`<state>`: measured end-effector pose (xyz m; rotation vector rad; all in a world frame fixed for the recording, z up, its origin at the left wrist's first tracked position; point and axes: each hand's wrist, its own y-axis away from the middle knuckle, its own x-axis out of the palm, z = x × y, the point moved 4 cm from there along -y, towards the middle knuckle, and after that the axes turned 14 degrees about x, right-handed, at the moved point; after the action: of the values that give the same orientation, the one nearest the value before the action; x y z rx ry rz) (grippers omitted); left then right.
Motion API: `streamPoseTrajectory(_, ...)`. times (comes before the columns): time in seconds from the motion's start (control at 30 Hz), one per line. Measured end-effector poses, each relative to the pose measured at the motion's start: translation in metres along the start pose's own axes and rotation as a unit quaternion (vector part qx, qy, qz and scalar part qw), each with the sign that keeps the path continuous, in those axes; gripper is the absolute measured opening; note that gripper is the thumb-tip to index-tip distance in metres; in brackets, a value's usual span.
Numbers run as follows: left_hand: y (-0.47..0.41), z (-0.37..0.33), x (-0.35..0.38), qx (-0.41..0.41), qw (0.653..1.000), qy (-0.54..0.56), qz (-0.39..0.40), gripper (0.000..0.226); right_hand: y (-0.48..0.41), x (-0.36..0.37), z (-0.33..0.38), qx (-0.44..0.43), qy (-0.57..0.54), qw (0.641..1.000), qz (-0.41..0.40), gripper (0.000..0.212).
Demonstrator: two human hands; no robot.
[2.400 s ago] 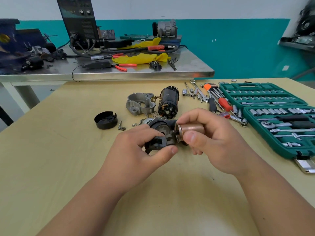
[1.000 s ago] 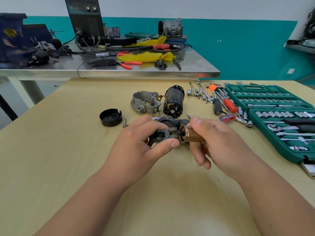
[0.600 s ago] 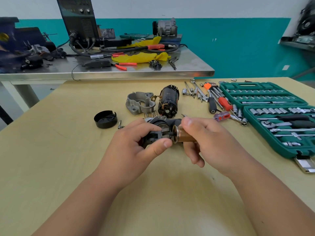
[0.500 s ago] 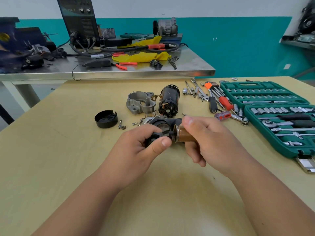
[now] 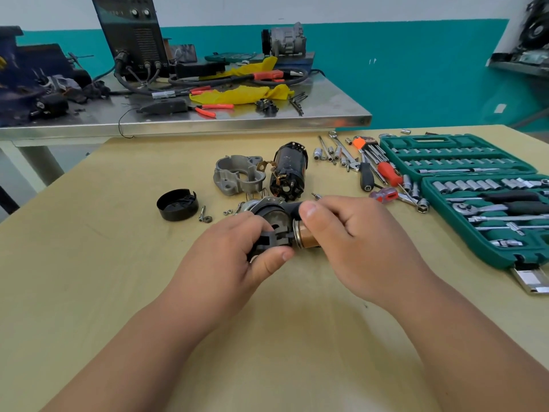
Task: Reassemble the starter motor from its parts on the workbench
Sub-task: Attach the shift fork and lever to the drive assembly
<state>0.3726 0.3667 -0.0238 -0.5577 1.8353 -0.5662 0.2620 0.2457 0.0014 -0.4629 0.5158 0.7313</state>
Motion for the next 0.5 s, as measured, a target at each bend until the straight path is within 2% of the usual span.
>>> streamPoseTrajectory(0.1, 0.001, 0.001, -0.001, 0.017, 0.999, -0.028, 0.018, 0.057, -0.001, 0.003, -0.001, -0.004, 0.02, 1.0, 0.013, 0.047)
streamPoseTrajectory(0.13, 0.002, 0.003, 0.0, 0.005, 1.0, -0.006, 0.019, 0.058, -0.002, 0.005, -0.003, 0.004, 0.008, 1.0, 0.03, 0.05)
streamPoseTrajectory(0.2, 0.003, 0.005, 0.004, -0.044, 0.99, 0.132, 0.002, 0.064, -0.002, 0.009, -0.006, 0.048, -0.076, 0.992, 0.084, 0.055)
streamPoseTrajectory(0.27, 0.002, 0.001, 0.009, -0.062, 0.961, 0.269, -0.016, 0.073, -0.002, 0.012, -0.008, 0.093, -0.163, 0.975, 0.118, 0.062)
streamPoseTrajectory(0.37, 0.0, -0.008, 0.013, -0.048, 0.933, 0.355, -0.027, 0.065, -0.005, 0.012, -0.011, 0.113, -0.249, 0.954, 0.121, 0.061)
streamPoseTrajectory(0.5, 0.0, -0.008, 0.011, -0.062, 0.922, 0.381, -0.021, 0.05, -0.01, 0.009, -0.018, 0.115, -0.256, 0.952, 0.125, 0.062)
